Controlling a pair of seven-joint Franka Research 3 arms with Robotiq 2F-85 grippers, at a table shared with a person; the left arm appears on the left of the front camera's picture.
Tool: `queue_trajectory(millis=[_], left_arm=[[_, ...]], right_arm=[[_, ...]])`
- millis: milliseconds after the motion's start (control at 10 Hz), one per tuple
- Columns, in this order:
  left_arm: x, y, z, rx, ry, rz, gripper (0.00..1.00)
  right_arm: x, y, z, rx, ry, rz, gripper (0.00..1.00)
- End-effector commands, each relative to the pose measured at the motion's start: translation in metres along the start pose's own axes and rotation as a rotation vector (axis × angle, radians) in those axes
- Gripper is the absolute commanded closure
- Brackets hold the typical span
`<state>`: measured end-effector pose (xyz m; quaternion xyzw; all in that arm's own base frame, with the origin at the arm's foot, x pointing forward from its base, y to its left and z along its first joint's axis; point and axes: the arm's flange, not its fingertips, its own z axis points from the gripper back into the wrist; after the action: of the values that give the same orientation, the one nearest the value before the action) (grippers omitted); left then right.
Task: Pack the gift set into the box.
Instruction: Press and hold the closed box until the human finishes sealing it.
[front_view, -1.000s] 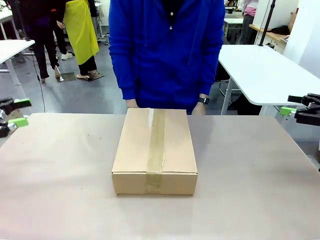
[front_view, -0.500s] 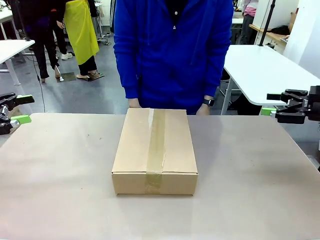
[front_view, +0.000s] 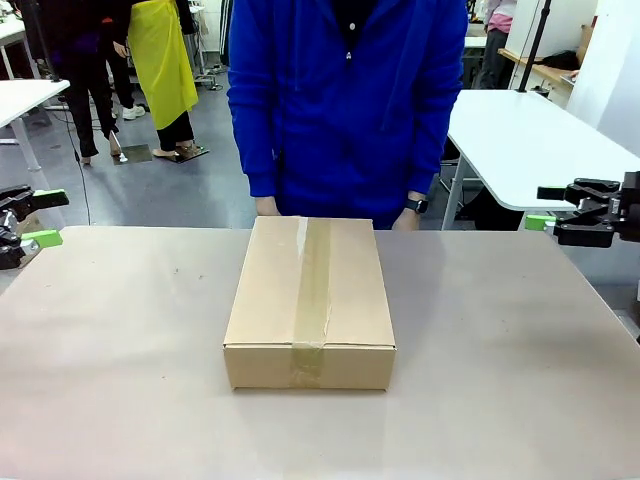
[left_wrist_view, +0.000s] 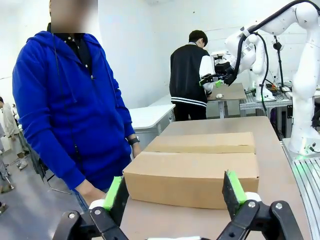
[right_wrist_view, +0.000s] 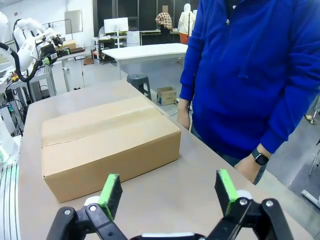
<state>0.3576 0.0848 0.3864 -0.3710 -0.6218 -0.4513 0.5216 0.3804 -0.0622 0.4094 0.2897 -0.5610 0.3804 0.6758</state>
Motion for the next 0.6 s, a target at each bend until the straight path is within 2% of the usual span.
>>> queue_trajectory(millis=[0,500], left_arm=[[0.0034,-0.0024,0.0002,0.000,0.001,0.011,0.00],[0.0034,-0.0024,0.0002,0.000,0.001,0.011,0.00]], right_arm=[[0.0021,-0.0010,0.0003,-0.015,0.004,-0.005,0.00],[0.0021,-0.0010,0.0003,-0.015,0.004,-0.005,0.00]])
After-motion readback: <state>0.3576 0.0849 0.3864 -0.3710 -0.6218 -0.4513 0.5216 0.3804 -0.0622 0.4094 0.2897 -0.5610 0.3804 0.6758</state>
